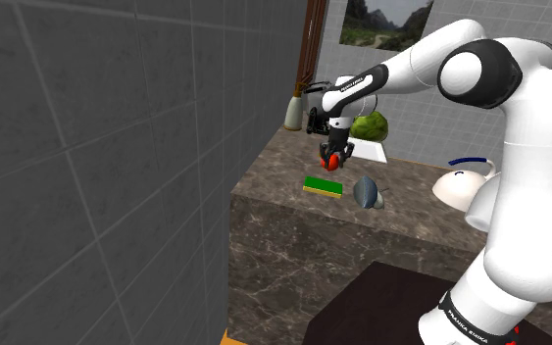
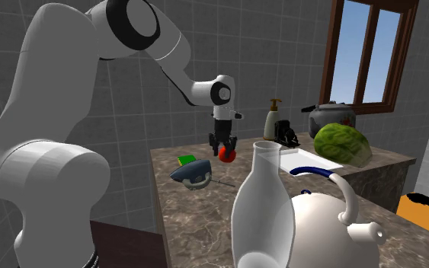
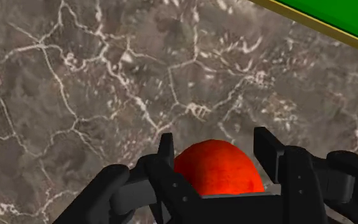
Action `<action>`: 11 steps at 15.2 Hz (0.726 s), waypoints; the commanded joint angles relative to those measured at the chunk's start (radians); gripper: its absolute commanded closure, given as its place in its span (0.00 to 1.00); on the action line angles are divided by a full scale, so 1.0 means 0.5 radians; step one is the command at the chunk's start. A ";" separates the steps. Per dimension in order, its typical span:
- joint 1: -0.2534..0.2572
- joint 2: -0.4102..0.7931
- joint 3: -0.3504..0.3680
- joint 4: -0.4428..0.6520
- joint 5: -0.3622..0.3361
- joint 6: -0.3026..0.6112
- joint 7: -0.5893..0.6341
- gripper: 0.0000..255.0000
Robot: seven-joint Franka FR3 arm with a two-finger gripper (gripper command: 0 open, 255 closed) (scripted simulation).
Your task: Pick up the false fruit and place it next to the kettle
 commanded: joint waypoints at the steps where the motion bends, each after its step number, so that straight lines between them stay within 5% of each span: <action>1: 0.000 0.000 0.000 0.000 0.000 0.000 0.000 1.00; 9: 0.000 0.000 0.000 0.000 0.000 0.000 0.000 1.00; 10: 0.000 0.000 0.000 0.000 0.000 0.000 0.000 0.00; 11: -0.098 -0.037 0.038 -0.018 0.155 0.068 -0.249 0.00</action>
